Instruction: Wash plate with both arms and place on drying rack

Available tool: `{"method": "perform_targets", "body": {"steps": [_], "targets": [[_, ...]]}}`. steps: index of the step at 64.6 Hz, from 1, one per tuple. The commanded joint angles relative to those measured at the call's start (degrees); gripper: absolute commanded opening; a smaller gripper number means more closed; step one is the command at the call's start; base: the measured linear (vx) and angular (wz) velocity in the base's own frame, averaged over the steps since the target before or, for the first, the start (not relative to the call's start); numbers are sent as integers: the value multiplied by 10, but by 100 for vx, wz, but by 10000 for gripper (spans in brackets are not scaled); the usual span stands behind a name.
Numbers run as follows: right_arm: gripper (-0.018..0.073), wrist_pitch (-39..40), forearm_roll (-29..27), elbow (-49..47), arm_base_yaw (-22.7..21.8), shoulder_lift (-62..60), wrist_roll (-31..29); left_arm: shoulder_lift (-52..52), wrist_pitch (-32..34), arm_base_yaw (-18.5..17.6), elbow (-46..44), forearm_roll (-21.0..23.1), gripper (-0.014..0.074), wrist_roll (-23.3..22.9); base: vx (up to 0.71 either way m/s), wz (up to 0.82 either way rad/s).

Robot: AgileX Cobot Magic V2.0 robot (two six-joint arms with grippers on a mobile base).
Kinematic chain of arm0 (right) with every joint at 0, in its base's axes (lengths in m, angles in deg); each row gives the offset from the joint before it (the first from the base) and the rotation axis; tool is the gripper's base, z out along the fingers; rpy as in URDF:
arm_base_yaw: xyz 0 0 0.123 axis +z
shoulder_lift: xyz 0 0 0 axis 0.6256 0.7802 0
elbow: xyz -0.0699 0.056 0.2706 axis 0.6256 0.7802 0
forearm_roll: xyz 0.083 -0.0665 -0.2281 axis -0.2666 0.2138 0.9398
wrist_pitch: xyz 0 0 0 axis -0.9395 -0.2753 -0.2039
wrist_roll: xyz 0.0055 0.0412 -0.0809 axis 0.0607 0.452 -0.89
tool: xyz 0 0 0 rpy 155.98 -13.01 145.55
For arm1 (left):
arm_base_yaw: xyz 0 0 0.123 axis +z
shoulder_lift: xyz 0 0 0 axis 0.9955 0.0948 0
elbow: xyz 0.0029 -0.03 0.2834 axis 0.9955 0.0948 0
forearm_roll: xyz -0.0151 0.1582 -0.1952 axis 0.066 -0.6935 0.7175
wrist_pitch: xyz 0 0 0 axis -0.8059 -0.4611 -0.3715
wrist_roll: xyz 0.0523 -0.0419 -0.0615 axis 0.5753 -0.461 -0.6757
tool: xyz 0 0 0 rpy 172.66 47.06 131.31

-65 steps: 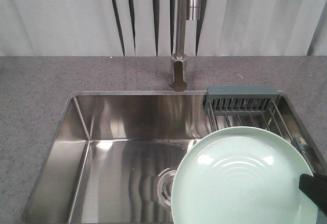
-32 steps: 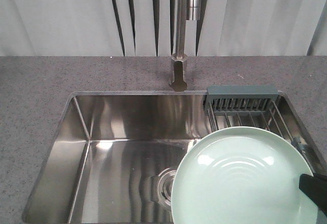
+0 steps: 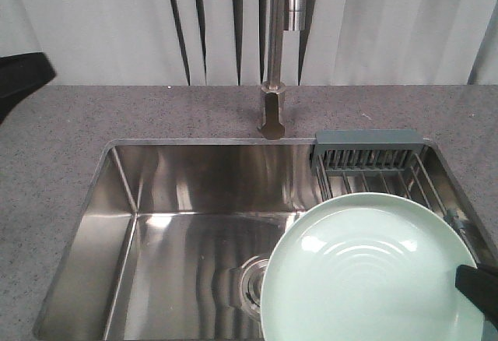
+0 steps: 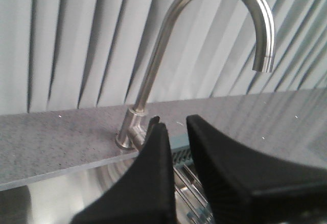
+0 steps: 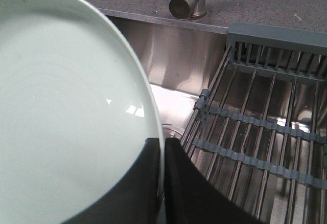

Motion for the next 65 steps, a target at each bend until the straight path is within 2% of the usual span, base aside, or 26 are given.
{"method": "perform_targets", "body": {"steps": [1, 11, 16, 21, 47, 65], "targets": [[-1, 31, -21, -15, -4, 4, 0, 65, -44, -4, -55, 64, 241, 48, 0, 0], [-1, 31, -21, -15, -4, 4, 0, 179, -126, -4, -122, 136, 437, 93, 0, 0], [-1, 31, -21, -15, -4, 4, 0, 235, -156, -4, -151, 143, 505, 107, 0, 0], [-1, 31, -21, -15, -4, 4, 0, 284, -182, -10, -181, 142, 535, 107, 0, 0], [-1, 31, -21, -15, -4, 4, 0, 515, -193, -91, -385, 143, 538, 108, 0, 0], [-1, 31, -21, -15, -4, 4, 0, 624, -184, -114, -515, 151, 538, 102, 0, 0]]}}
